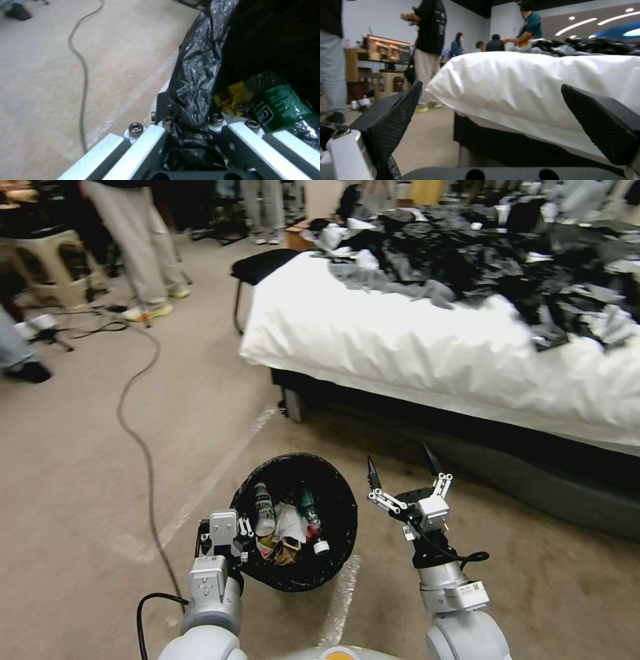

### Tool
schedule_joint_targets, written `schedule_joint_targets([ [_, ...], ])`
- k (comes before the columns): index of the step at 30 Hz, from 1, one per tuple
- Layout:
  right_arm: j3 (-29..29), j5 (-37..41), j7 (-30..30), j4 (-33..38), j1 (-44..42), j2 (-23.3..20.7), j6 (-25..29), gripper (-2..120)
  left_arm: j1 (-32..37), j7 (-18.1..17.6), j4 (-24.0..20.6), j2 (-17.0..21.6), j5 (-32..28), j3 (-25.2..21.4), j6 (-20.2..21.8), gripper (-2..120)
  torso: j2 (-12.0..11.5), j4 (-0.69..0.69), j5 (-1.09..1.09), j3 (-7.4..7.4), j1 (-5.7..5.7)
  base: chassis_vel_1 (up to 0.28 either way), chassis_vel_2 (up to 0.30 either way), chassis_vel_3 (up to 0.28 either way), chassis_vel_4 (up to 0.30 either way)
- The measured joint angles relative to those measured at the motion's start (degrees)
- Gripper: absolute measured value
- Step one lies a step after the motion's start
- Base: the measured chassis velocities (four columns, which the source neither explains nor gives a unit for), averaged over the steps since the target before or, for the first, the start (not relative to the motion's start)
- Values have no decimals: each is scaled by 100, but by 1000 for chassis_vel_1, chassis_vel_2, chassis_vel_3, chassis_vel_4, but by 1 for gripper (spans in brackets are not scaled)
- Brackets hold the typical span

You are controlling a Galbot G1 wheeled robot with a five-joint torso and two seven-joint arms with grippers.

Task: Pick up the trash bin, then pick up the garbage from the floor and place it into the trash bin.

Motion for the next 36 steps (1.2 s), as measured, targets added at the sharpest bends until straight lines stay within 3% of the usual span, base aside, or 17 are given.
schedule_joint_targets([
  [36, 71, -79, -77, -26, -35, -22, -3, 100, 7, -5, -66, 24, -54, -48, 7, 0, 0, 0, 0, 0, 0, 124, 125, 127, 125],
])
